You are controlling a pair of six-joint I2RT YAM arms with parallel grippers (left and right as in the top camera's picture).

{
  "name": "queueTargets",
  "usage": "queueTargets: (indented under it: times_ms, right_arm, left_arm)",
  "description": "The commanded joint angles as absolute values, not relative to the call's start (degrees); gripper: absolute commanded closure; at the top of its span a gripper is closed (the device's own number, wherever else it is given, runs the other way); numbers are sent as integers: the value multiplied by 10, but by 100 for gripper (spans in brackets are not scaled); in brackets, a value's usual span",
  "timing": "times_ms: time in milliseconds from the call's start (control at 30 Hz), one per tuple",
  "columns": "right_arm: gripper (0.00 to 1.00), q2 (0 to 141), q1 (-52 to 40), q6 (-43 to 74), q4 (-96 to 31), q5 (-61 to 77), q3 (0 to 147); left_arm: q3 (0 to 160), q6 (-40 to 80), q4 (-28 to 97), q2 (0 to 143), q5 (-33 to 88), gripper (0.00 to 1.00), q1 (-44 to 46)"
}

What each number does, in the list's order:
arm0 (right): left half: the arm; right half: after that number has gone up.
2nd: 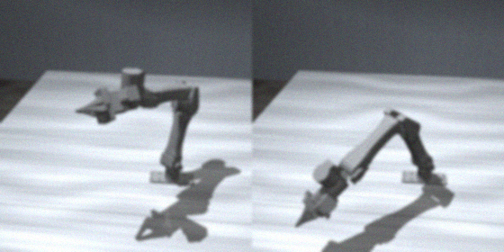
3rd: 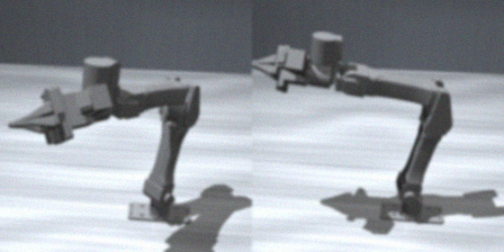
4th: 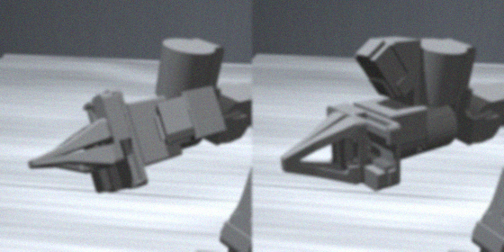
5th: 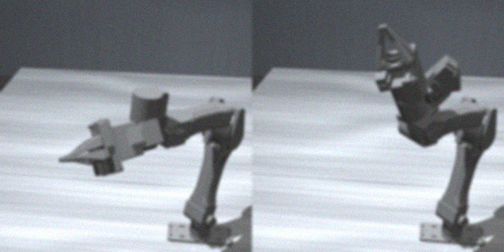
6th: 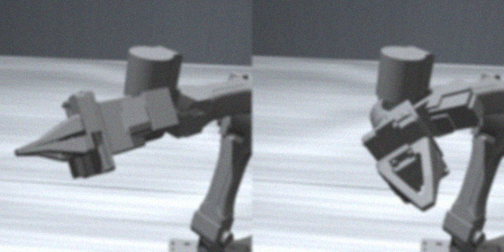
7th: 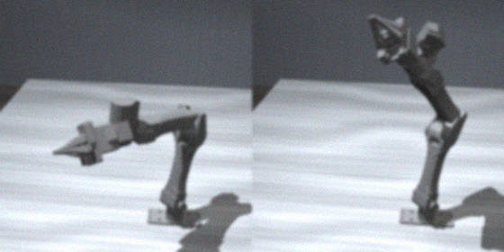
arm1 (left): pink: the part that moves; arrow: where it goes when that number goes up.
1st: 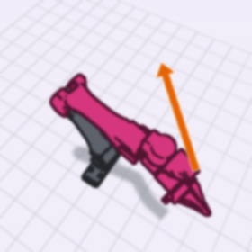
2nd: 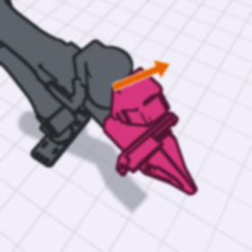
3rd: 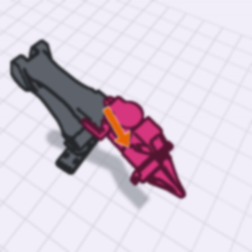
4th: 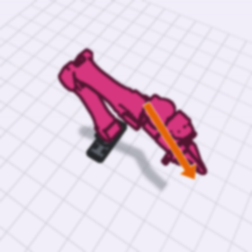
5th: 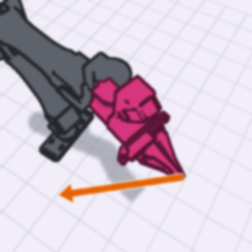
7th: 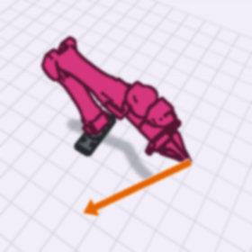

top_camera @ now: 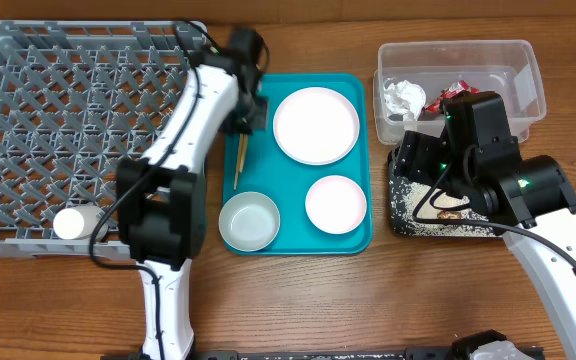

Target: Sort waste into correct bins and load items into the dishwasher

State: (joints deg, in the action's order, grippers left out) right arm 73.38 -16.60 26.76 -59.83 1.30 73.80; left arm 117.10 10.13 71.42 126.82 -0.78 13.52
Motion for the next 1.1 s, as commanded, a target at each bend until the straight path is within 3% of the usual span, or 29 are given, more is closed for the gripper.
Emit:
queueTargets:
  times_ms: [0, 233, 767, 1067]
  right_arm:
    - [24, 730, -164, 269, -597, 16, 746]
    - [24, 730, -164, 269, -597, 16, 746]
    - [24, 730, -164, 269, -586, 16, 746]
    - [24, 730, -164, 269, -584, 16, 746]
  left_arm:
    - [1227, 98, 759, 1206, -40, 96, 116]
    - [1225, 96, 825, 1178, -108, 96, 63]
    - [1044, 22, 675, 1179, -113, 95, 28]
    - [1009, 21, 648, 1179, -130, 88, 26]
